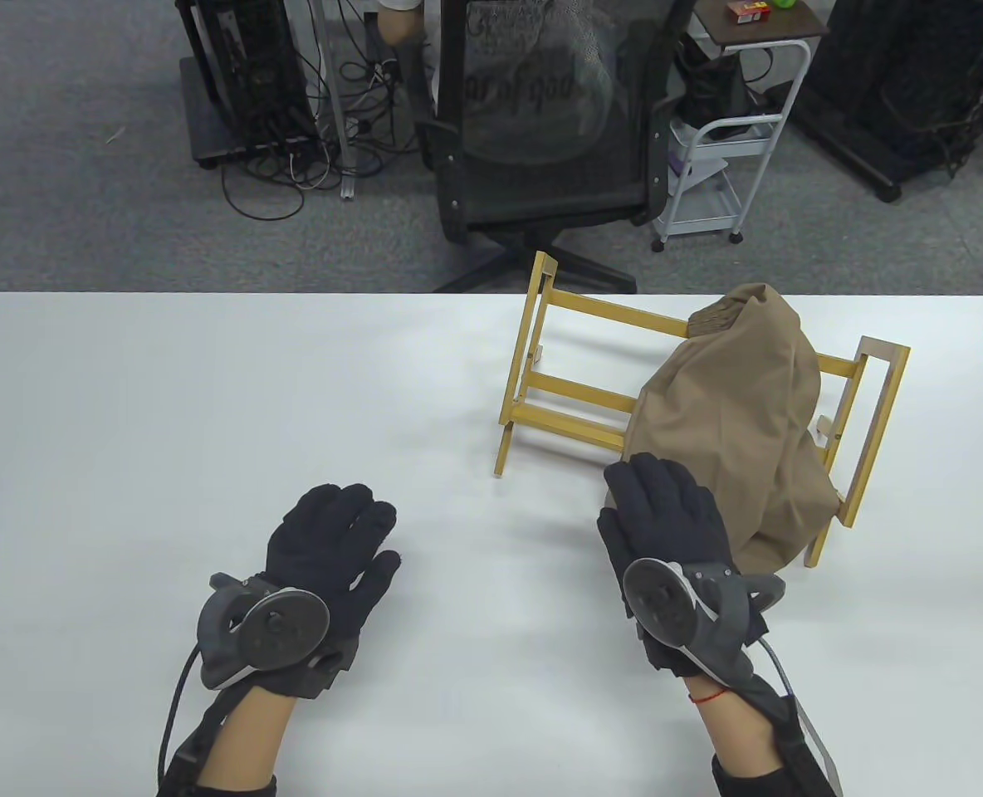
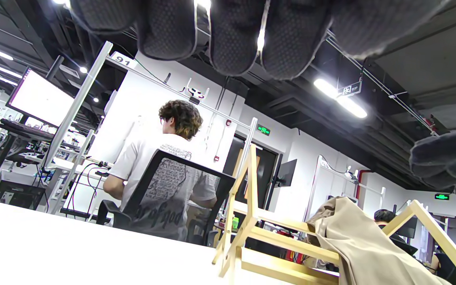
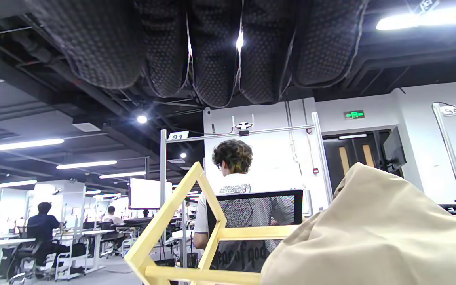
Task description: Hang shorts on book rack
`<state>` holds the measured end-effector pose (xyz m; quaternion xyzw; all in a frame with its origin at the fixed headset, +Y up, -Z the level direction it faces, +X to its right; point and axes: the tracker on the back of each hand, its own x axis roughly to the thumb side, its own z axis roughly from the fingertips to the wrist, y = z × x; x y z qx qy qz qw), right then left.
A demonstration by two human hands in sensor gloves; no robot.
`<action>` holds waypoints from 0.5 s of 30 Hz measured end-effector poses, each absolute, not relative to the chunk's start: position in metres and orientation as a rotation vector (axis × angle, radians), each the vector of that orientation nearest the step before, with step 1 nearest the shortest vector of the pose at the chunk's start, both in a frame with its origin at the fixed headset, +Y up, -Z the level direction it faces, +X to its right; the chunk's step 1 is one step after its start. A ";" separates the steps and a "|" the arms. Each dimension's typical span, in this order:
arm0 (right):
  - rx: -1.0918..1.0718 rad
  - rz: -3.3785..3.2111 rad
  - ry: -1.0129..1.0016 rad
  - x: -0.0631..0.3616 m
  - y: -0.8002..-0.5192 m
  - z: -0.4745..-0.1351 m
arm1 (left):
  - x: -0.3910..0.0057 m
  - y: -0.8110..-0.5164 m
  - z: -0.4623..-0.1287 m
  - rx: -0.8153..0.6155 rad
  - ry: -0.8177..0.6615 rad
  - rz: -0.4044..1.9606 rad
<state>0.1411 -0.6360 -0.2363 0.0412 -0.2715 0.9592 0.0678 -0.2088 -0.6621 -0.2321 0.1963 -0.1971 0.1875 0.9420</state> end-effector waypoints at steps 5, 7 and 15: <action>0.196 2.912 -0.830 0.138 -0.648 -0.229 | -0.202 -0.666 -0.232 0.379 -0.420 0.364; 0.229 2.918 -0.840 0.135 -0.653 -0.226 | -0.201 -0.666 -0.232 0.375 -0.424 0.361; 0.411 3.009 -0.866 0.116 -0.676 -0.218 | -0.194 -0.668 -0.235 0.357 -0.436 0.358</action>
